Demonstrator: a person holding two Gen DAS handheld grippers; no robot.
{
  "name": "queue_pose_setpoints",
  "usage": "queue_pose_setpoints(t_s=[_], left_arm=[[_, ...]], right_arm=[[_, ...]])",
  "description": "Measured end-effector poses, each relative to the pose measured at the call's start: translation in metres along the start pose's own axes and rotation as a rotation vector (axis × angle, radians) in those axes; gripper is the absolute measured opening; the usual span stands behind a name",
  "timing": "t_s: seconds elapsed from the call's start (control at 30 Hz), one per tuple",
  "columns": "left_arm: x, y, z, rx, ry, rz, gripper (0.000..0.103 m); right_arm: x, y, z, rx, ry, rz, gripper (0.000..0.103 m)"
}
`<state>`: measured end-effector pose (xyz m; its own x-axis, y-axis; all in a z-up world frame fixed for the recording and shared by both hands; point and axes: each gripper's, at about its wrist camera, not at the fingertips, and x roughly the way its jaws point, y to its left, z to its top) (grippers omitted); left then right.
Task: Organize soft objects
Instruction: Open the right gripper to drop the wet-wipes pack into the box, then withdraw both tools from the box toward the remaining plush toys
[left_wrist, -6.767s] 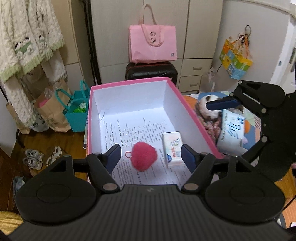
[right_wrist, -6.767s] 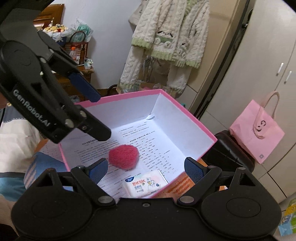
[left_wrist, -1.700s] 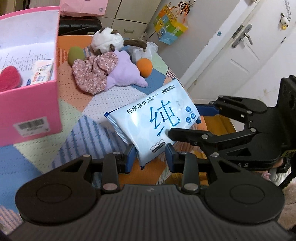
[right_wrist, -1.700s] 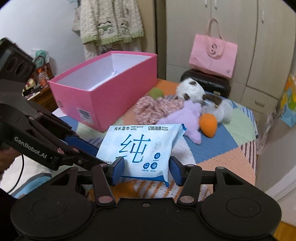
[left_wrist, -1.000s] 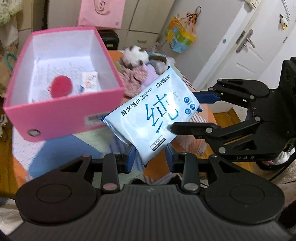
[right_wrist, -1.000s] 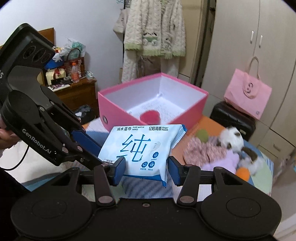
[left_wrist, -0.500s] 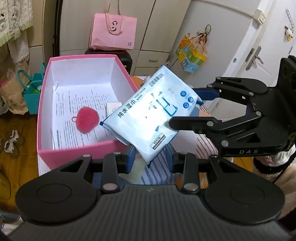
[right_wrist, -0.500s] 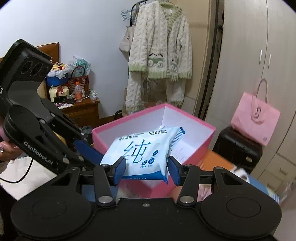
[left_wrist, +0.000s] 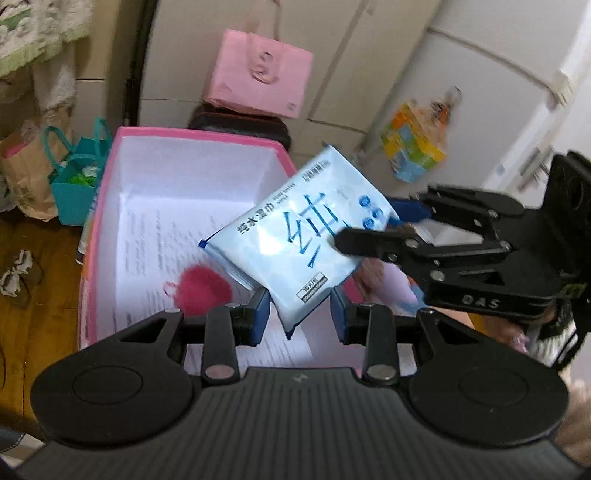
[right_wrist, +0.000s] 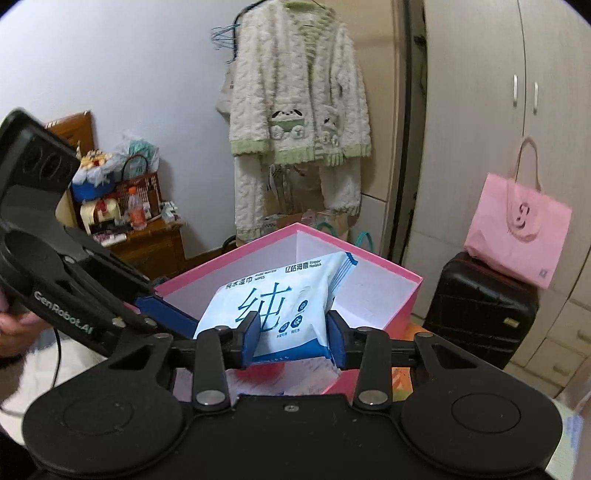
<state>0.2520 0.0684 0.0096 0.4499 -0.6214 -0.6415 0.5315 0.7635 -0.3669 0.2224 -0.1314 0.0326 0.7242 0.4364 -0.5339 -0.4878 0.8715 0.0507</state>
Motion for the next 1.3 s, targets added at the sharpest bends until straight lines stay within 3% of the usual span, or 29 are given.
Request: queue_pose_setpoints(t_s=[0.13, 0.37, 0.63, 0.8, 0.97, 1.17, 1.23, 1.3], left_arm=[[0.011, 0.006, 0.009, 0.016, -0.027, 0.054, 0.033], [0.038, 0.033, 0.023, -0.023, 0.022, 0.114, 0.033], [0.054, 0.027, 0.026, 0.076, 0.020, 0.249, 0.033], [0.062, 0.028, 0.026, 0.113, 0.035, 0.311, 0.033], [0.050, 0.011, 0.016, 0.256, -0.020, 0.380, 0.033], [0.028, 0.000, 0.011, 0.271, -0.030, 0.371, 0.036], [0.023, -0.003, 0.008, 0.269, -0.032, 0.374, 0.043], [0.020, -0.007, 0.003, 0.281, -0.022, 0.380, 0.043]], right_arm=[[0.022, -0.014, 0.007, 0.037, -0.006, 0.013, 0.043], [0.068, -0.025, 0.011, 0.067, 0.066, 0.016, 0.043], [0.096, -0.030, 0.013, 0.094, 0.102, 0.004, 0.043], [0.110, -0.034, 0.006, 0.133, 0.169, 0.007, 0.043], [0.105, -0.031, 0.001, 0.136, 0.175, -0.027, 0.041], [0.087, -0.022, -0.001, 0.107, 0.172, -0.039, 0.041], [0.082, -0.020, -0.002, 0.099, 0.175, -0.042, 0.042], [0.076, -0.018, -0.002, 0.086, 0.182, -0.060, 0.042]])
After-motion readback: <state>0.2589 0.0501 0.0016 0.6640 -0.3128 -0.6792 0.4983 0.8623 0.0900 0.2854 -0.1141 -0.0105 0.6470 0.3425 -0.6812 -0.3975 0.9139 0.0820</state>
